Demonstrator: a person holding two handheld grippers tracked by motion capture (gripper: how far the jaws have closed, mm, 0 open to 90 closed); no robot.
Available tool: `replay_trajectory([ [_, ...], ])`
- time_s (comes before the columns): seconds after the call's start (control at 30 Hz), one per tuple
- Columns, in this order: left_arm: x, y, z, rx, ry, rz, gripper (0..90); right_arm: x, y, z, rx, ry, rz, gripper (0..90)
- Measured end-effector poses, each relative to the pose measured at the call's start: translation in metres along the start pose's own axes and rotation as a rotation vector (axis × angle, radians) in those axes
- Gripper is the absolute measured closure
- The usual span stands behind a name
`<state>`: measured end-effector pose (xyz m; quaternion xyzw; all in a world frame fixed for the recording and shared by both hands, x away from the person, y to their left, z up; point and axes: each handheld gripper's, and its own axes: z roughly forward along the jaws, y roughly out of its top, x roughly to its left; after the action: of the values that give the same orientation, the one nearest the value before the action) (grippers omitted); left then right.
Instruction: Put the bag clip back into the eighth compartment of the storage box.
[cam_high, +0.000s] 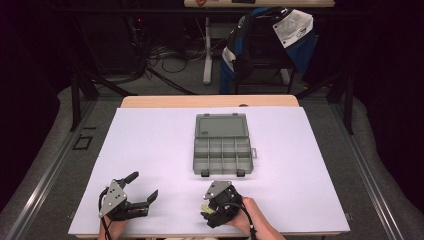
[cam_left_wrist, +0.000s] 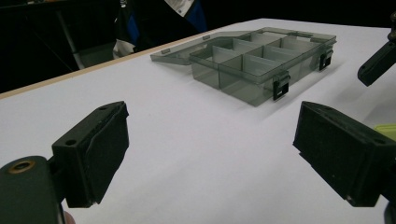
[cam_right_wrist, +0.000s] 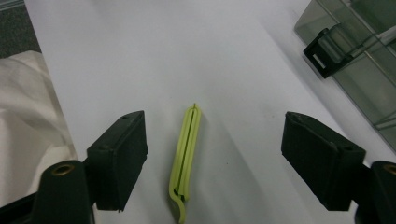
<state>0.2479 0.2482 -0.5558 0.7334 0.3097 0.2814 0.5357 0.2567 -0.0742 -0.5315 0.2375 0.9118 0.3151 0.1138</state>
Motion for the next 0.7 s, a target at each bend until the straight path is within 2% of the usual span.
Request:
replay_trajectory([
  [0.07, 0.0002, 0.0, -0.0004, 0.0, 0.002, -0.001, 10.2, 0.0004, 0.0, 0.0006, 0.006, 0.002, 0.0, 28.9],
  [0.2, 0.0007, -0.0001, -0.0003, 0.001, 0.002, -0.004, 10.2, 0.0022, -0.001, 0.0023, 0.022, 0.028, 0.003, 33.8],
  [0.37, 0.0, -0.0001, 0.0, 0.004, -0.001, -0.002, 10.2, 0.0044, -0.0021, 0.005, 0.039, 0.041, 0.012, 46.2],
  [0.5, 0.0008, -0.0002, -0.0007, 0.005, -0.001, -0.004, 10.2, 0.0057, -0.0026, 0.0074, 0.045, 0.054, 0.005, 51.5],
  [0.7, 0.0002, -0.0003, -0.0002, 0.006, -0.001, -0.006, 10.2, 0.0065, -0.0043, 0.0091, 0.056, 0.064, 0.029, 59.2],
])
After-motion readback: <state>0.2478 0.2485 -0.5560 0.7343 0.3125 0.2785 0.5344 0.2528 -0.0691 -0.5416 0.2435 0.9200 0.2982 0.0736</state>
